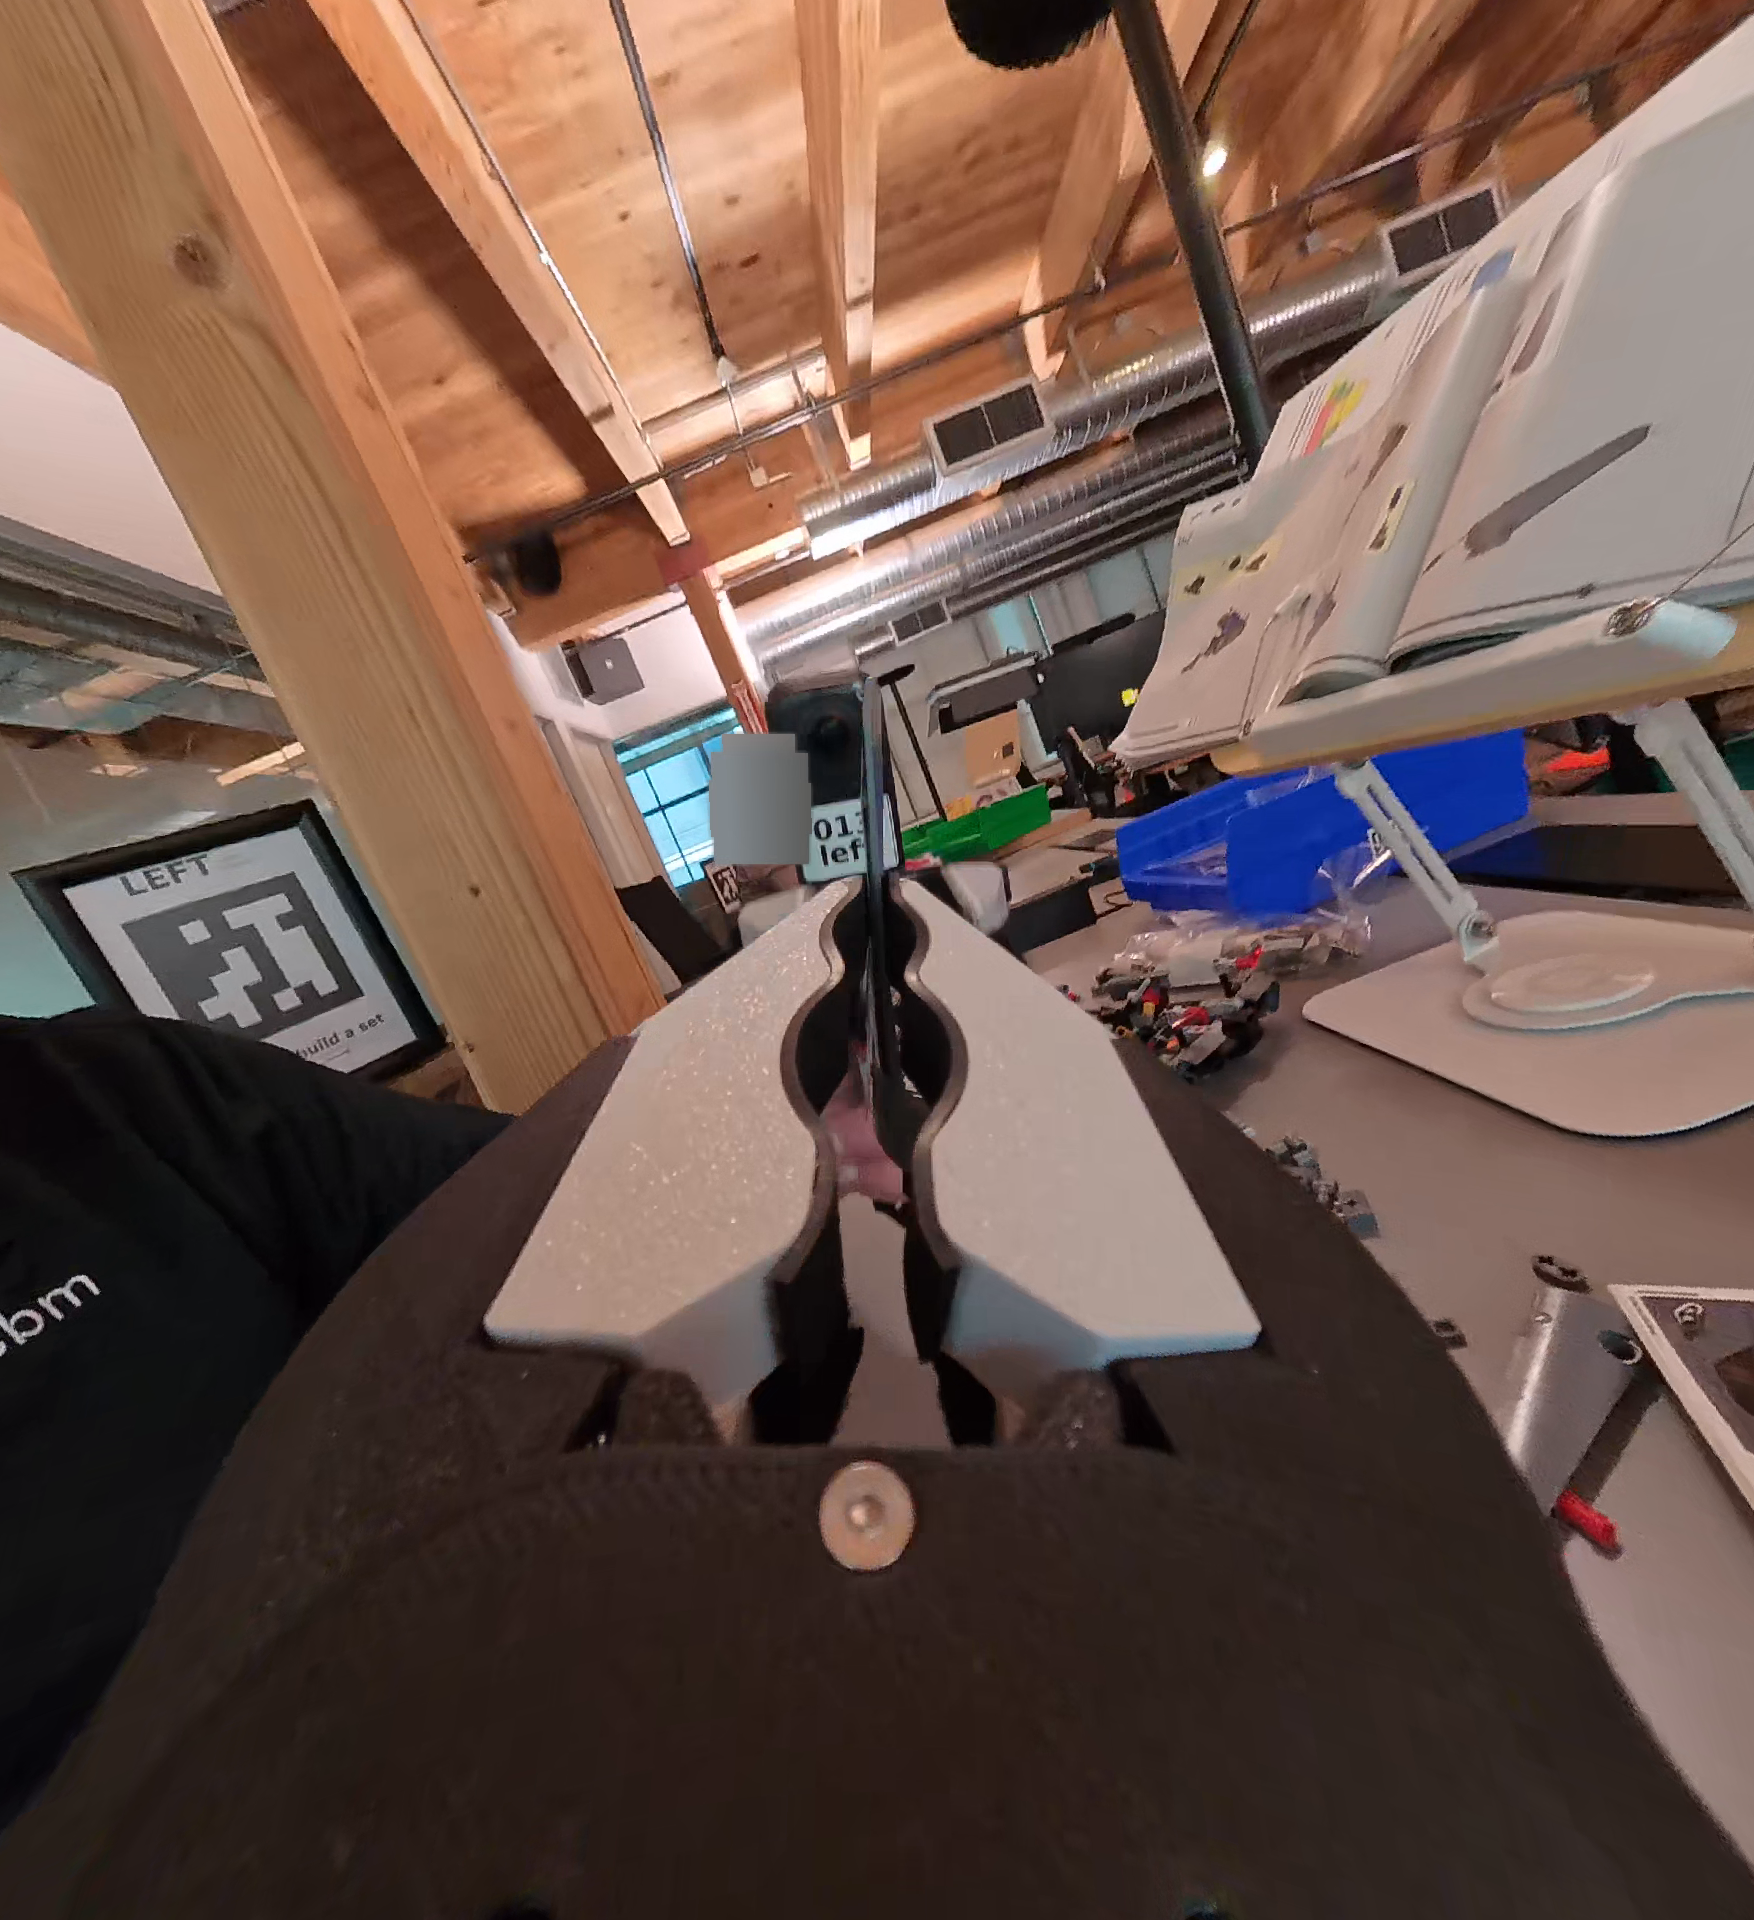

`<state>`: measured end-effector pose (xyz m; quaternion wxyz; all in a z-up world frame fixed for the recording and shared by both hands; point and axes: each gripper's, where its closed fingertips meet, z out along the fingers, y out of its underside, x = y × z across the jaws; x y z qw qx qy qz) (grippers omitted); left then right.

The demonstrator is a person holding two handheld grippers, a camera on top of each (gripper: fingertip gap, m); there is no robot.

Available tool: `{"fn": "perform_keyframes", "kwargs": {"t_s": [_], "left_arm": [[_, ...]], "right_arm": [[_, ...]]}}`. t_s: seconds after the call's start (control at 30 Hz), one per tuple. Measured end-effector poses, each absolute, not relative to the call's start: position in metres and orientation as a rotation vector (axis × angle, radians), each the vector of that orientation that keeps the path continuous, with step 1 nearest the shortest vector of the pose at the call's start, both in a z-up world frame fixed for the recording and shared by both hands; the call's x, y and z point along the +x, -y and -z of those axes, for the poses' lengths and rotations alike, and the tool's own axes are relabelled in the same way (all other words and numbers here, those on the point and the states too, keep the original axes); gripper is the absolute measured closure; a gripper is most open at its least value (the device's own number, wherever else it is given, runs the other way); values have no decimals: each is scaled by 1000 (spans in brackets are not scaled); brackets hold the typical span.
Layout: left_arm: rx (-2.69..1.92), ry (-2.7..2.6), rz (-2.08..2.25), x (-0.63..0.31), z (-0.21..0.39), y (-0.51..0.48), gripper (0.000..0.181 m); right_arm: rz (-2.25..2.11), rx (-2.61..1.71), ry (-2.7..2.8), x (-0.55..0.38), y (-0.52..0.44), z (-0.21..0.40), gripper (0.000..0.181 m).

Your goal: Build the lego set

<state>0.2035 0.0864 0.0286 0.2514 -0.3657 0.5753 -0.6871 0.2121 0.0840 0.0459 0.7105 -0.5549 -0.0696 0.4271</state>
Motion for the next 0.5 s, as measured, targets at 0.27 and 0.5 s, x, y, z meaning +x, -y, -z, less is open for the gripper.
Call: {"fn": "perform_keyframes", "kwargs": {"t_s": [0.27,0.5], "left_arm": [[-1013,-1595,1891,208,-18,-73,145],[-1028,-1565,1908,208,-20,-77,171]], "right_arm": [[-931,-1247,176,204,-88,-43,181],[-933,-1263,197,191,-94,-40,181]]}}
